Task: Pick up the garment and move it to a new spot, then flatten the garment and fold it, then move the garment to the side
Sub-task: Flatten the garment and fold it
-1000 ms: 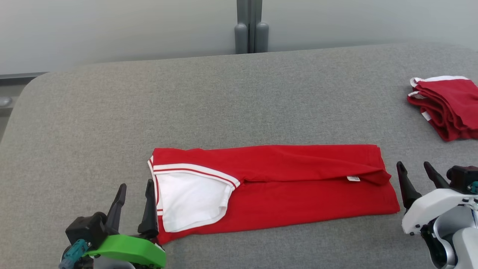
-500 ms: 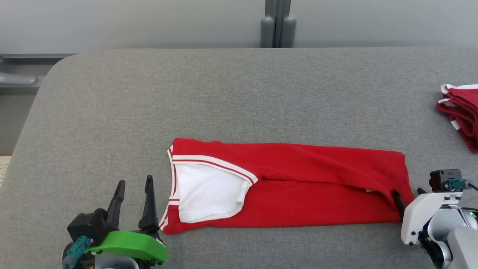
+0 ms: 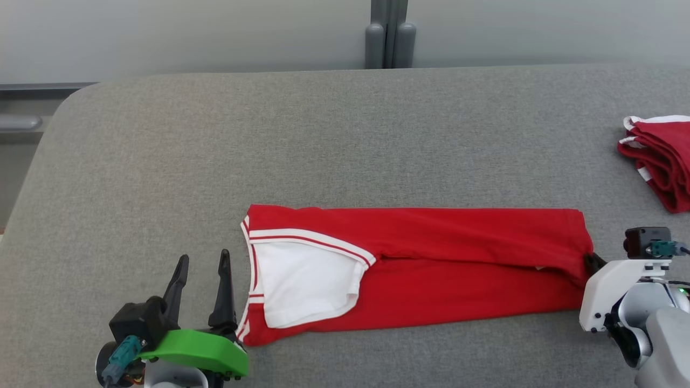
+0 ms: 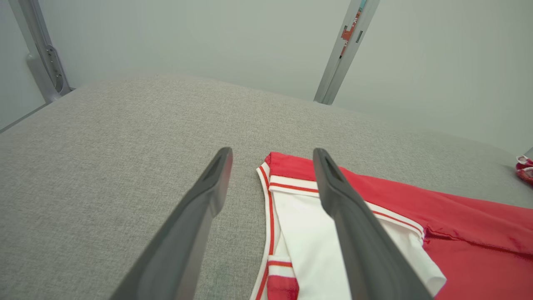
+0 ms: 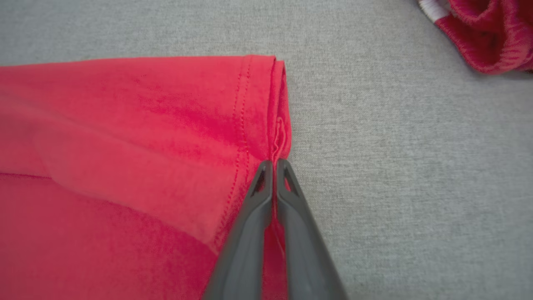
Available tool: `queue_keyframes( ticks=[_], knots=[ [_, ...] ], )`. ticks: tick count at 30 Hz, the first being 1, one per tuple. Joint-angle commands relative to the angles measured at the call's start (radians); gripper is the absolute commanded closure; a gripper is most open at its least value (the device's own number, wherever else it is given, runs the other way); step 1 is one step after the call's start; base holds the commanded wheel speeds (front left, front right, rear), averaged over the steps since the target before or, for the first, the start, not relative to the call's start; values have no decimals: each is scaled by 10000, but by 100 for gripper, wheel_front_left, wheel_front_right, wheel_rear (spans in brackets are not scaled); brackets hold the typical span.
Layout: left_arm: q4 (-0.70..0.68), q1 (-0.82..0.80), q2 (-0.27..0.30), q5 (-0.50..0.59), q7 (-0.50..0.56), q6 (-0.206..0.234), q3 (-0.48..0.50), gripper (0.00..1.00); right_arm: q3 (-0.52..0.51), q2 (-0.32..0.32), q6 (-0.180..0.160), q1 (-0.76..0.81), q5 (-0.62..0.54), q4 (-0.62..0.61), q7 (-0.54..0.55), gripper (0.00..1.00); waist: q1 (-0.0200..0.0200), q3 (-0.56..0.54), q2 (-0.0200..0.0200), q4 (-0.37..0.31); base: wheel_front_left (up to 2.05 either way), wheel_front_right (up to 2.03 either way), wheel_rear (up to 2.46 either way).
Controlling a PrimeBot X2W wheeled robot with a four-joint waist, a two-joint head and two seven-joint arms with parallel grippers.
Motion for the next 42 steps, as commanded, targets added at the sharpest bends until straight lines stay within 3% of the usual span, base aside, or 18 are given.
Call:
queue_keyframes(
  ticks=[1,11,18,32,37,42],
  knots=[
    [39,-177,6,15,-33,30,18,0,-161,-183,-27,-133,53,41,-110,100,1,-101,0,-196,0,0,0],
    [291,-269,65,64,-51,19,41,0,-1196,-608,-25,235,408,-472,-259,100,1,-304,0,-801,0,0,0],
    [391,-399,257,173,-51,71,76,0,-1119,-185,-24,470,602,-1309,-230,100,1,-279,0,-955,0,0,0],
    [610,-170,183,26,-56,99,122,0,1348,1085,-17,1139,1755,-4760,401,100,1,-599,0,34,0,0,0],
    [657,-211,98,-13,-66,20,94,0,2492,1586,-16,986,2196,-5183,607,100,1,-612,0,454,0,0,0],
    [724,-389,-19,9,-80,-49,61,0,3375,1862,-16,575,2465,-4723,580,100,1,-512,0,797,0,0,0]
  ],
)
